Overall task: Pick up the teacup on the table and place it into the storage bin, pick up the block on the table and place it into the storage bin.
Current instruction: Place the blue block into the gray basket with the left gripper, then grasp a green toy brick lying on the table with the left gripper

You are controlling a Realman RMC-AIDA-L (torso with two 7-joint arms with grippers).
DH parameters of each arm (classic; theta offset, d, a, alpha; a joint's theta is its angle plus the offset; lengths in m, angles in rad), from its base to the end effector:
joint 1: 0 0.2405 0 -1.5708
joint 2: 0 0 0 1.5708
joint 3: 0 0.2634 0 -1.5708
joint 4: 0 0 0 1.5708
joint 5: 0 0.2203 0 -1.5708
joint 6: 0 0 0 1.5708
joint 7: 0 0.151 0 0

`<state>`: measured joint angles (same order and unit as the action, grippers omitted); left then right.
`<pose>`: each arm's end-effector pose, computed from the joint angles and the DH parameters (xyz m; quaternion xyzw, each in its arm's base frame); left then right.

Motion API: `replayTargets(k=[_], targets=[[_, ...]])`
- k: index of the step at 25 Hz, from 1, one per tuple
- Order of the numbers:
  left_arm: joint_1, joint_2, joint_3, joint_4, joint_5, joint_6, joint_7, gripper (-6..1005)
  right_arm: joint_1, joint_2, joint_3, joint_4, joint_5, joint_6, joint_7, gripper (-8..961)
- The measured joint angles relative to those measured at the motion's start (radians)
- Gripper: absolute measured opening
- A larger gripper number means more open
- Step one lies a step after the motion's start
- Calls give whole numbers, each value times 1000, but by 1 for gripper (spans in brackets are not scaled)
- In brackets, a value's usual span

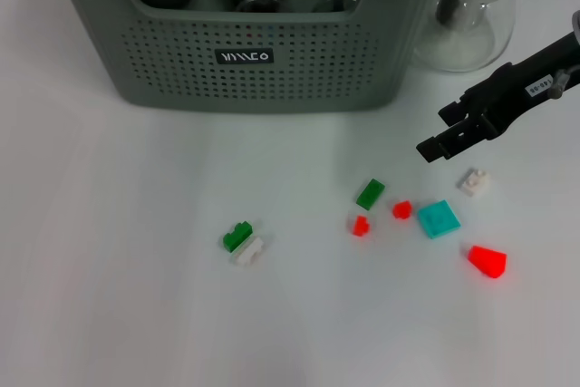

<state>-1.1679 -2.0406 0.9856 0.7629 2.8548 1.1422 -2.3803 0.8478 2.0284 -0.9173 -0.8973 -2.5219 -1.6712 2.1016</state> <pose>-0.1028 0.5094 0.0080 -0.9137 -0.2231 0.1294 0.3140 0.1939 0.4008 0.0091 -0.9513 0.2934 -0.0828 0.0467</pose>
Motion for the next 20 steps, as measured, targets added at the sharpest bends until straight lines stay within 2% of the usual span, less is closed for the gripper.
replayTargets(k=[4, 8, 11, 15, 18, 20], targets=[[16, -1, -9, 32, -13, 14, 5, 733, -1, 0, 0, 0, 0, 0, -3, 816], [79, -1, -32, 191, -109, 120, 33, 733, -1, -1, 0, 0, 0, 1, -6, 816], [180, -1, -78, 416, -328, 354, 123, 734, -1, -3, 0, 0, 0, 2, -7, 816], [282, -2, -105, 631, -542, 628, 237, 734, -4, -7, 1, 0, 0, 2, -7, 816], [339, -24, -109, 748, -626, 809, 303, 735, -4, -9, 3, 0, 0, 4, -8, 815], [379, -43, -74, 805, -631, 882, 335, 735, -5, -9, 5, 0, 0, 3, -8, 814]])
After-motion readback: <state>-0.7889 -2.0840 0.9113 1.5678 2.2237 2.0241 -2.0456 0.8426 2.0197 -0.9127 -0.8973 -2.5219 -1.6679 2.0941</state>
